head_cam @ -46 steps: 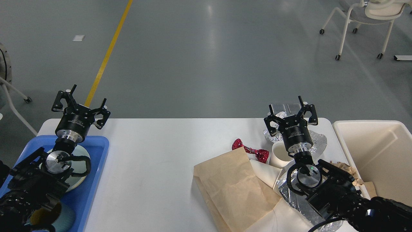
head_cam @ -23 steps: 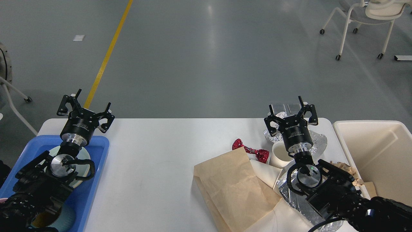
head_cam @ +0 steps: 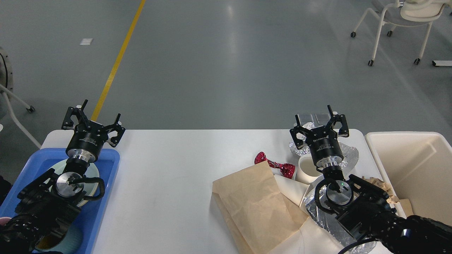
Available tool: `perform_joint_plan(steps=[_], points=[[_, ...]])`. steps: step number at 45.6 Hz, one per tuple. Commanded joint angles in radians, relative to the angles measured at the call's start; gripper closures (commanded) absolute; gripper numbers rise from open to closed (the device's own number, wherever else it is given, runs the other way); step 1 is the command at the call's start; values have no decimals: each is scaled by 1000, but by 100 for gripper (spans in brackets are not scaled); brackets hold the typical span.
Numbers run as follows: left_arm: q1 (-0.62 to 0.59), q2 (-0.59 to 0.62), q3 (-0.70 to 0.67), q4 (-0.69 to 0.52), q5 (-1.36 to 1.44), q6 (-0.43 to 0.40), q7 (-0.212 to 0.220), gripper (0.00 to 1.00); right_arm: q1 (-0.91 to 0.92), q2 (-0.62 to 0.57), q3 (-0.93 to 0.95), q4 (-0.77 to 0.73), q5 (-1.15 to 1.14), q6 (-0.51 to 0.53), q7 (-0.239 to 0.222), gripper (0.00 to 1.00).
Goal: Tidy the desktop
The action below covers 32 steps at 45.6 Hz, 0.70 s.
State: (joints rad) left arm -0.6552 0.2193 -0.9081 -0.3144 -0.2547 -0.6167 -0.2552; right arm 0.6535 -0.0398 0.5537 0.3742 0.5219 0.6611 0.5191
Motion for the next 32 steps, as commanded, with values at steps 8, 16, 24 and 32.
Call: perform_joint_plan(steps=[8,16,24,32], points=[[0,0,0,0,0,0,-1,1,0,0,0,0,0,0,-1,0],[0,0,0,0,0,0,1,1,0,0,0,0,0,0,-1,0],[0,0,0,0,0,0,-1,1,0,0,-8,2,0,2,1,0],[0,0,0,0,0,0,-1,1,5,6,51,72,7,41,4,0]])
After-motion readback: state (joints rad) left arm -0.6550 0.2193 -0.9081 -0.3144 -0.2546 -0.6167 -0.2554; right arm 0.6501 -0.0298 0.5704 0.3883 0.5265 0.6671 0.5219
